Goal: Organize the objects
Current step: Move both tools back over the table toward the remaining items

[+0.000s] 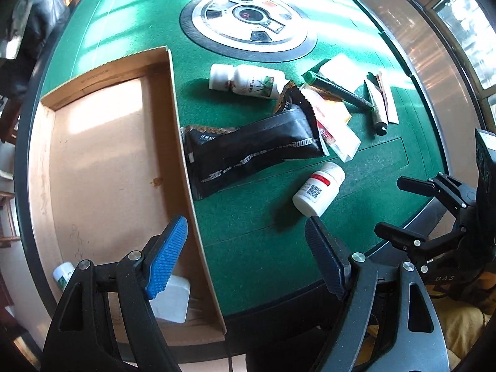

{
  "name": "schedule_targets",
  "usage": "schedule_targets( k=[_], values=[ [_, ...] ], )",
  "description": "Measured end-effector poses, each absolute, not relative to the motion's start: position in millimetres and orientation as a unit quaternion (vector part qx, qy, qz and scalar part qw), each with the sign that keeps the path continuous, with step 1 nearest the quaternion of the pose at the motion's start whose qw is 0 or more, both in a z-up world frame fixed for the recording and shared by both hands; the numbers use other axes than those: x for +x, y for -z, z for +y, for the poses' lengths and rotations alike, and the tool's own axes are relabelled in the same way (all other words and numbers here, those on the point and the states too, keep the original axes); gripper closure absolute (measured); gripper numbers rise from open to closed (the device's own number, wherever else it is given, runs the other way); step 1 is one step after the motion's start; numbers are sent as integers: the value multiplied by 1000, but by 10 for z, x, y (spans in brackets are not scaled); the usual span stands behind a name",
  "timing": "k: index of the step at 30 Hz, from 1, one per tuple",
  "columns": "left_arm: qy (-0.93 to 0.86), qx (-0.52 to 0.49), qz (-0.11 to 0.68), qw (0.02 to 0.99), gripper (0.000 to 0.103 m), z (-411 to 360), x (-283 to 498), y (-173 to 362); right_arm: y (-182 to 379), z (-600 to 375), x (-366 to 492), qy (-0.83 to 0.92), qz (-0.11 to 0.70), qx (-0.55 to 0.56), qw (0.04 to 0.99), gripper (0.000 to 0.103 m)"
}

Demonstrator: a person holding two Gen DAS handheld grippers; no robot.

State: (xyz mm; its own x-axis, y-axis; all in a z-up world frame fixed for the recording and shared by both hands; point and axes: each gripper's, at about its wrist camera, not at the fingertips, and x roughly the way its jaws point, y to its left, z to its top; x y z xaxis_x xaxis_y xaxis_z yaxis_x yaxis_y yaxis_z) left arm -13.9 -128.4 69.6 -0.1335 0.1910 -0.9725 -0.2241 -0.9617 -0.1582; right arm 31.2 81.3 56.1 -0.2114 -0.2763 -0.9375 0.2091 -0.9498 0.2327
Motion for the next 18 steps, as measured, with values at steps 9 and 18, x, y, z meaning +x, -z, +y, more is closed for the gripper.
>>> schedule_targets(
  k=[9, 18],
  values=[
    [-765, -606, 137, 169, 24, -973, -518, -475, -547, 957, 433, 780, -48, 610, 130, 19],
    [-733, -617, 195, 211, 31, -840, -723, -92, -599, 998, 469, 784, -54, 606, 123, 19]
  ],
)
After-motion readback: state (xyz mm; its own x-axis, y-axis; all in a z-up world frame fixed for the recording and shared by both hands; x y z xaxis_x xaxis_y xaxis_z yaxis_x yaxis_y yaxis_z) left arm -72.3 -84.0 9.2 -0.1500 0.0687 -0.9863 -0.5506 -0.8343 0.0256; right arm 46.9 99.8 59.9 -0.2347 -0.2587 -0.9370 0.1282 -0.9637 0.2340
